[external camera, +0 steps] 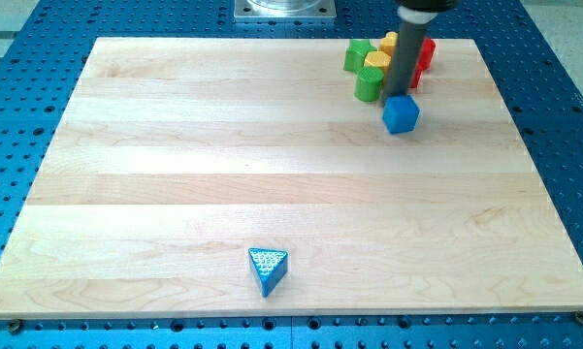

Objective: Segregate the green star from the group of blocks

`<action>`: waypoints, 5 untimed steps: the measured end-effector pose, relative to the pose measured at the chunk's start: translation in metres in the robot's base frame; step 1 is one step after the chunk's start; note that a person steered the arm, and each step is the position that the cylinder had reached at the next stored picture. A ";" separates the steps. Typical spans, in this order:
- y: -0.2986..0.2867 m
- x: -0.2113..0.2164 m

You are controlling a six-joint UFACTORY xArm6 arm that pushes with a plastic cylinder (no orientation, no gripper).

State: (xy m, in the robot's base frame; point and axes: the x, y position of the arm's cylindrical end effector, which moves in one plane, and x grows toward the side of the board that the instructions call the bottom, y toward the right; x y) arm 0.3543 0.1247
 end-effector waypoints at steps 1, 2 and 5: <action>-0.005 0.032; 0.044 0.022; 0.118 -0.154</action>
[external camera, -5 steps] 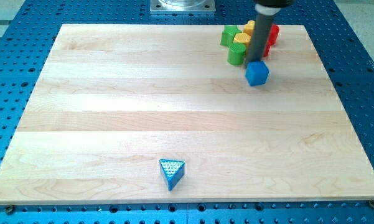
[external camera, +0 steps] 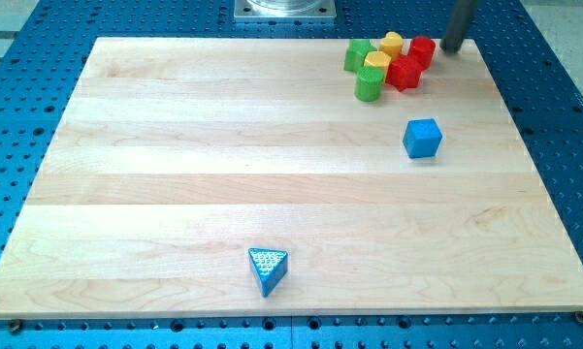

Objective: Segregate the green star from the group of blocks

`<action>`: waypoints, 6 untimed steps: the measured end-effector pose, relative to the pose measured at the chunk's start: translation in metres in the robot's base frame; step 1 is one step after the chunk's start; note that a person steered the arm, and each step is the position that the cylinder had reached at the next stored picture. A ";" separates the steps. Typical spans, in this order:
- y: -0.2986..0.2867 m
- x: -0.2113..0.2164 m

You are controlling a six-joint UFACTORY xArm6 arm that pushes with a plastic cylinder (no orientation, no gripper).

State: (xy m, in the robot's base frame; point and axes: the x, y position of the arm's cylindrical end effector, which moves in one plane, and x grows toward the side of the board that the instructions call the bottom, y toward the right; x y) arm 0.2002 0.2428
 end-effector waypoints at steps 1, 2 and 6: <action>-0.080 0.034; -0.165 0.043; -0.187 0.058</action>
